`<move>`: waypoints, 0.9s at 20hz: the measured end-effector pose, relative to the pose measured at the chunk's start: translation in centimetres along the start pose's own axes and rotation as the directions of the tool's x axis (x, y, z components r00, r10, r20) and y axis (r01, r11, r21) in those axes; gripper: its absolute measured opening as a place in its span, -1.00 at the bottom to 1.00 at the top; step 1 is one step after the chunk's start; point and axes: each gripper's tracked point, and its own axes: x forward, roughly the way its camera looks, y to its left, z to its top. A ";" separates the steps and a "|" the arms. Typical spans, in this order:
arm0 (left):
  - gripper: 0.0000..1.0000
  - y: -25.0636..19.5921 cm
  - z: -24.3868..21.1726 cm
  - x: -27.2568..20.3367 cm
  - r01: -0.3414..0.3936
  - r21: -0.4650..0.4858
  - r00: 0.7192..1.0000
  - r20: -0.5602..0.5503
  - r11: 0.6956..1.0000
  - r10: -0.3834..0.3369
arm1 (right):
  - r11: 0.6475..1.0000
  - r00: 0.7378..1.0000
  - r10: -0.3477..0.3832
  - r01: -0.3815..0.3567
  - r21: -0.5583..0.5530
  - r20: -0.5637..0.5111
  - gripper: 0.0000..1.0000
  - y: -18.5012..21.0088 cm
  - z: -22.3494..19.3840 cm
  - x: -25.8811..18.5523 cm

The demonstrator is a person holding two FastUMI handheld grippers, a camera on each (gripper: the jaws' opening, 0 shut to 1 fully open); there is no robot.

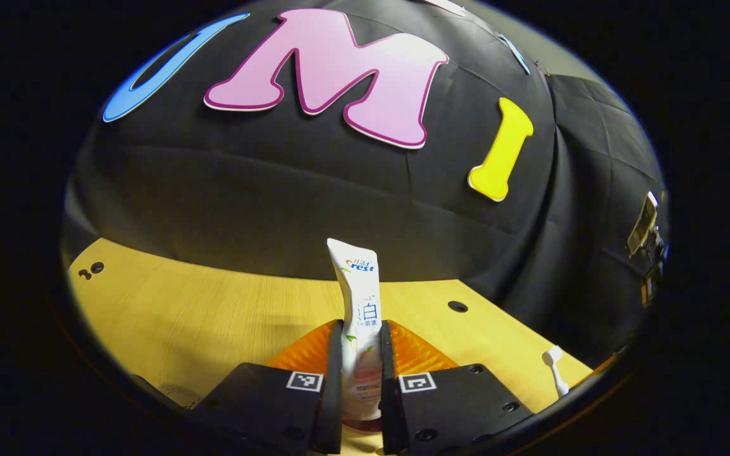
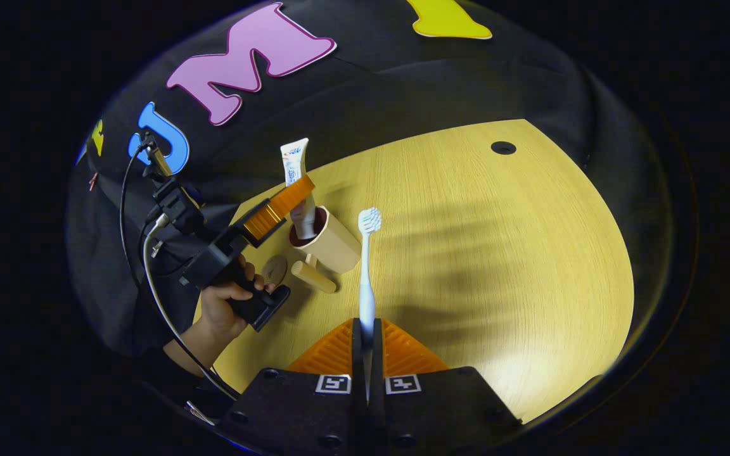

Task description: Put the toothbrush and toothpaste on the desktop into the cup, then pick up the cup and place it on the coaster on the desktop.

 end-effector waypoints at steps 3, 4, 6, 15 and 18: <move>-0.21 0.9 -0.5 -0.7 -0.052 0.019 0.999 0.003 0.998 0.052 | 1.000 1.000 0.005 -0.005 -0.004 0.019 -0.89 0.1 0.5 0.2; 0.07 0.9 0.0 -1.2 -0.053 0.016 0.999 0.014 0.998 0.053 | 1.000 1.000 0.007 -0.007 -0.006 0.024 -0.91 0.2 0.7 0.3; 0.48 0.7 0.9 -3.0 -0.045 0.003 0.999 0.025 0.999 0.045 | 1.000 0.999 0.018 -0.018 -0.006 0.049 -0.91 0.9 1.8 0.7; 0.91 1.8 3.0 -15.4 -0.118 -0.046 0.992 0.033 0.992 0.120 | 0.988 0.966 0.146 -0.131 -0.079 0.214 -0.91 6.1 9.6 2.5; 0.91 2.0 1.6 -19.1 -0.139 -0.073 0.990 -0.008 0.988 0.139 | 0.980 0.939 0.197 -0.177 -0.096 0.281 -0.91 8.0 11.7 3.7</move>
